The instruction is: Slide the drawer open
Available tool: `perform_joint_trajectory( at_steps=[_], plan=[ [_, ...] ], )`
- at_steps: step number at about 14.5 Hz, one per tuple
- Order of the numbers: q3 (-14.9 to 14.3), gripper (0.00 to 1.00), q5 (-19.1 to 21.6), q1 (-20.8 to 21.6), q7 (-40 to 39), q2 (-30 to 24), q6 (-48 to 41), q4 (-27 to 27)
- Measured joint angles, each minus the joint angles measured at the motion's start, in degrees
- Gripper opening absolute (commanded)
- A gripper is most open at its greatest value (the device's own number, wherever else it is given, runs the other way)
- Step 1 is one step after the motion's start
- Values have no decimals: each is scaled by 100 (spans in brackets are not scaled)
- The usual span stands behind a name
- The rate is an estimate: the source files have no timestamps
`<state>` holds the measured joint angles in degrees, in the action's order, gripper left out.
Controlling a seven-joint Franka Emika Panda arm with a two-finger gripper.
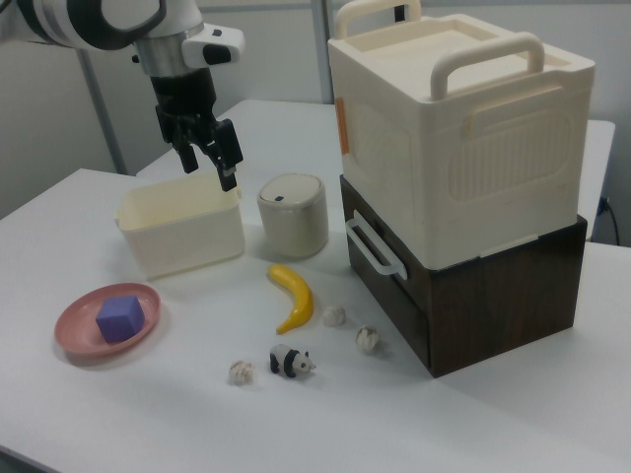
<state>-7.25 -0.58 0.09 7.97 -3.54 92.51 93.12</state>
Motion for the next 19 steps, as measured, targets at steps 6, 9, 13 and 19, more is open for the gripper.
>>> perform_joint_trajectory(
  at_steps=[6, 9, 13, 19],
  plan=[
    [-3, 100, -11, -5, -1422, 37, 0, 11],
    [-14, 100, -168, -35, -2856, 61, 0, 14],
    [-15, 100, -580, -57, -4307, 132, -4, 50],
    [-21, 100, -1240, -104, -5294, 493, 277, 126]
  ],
)
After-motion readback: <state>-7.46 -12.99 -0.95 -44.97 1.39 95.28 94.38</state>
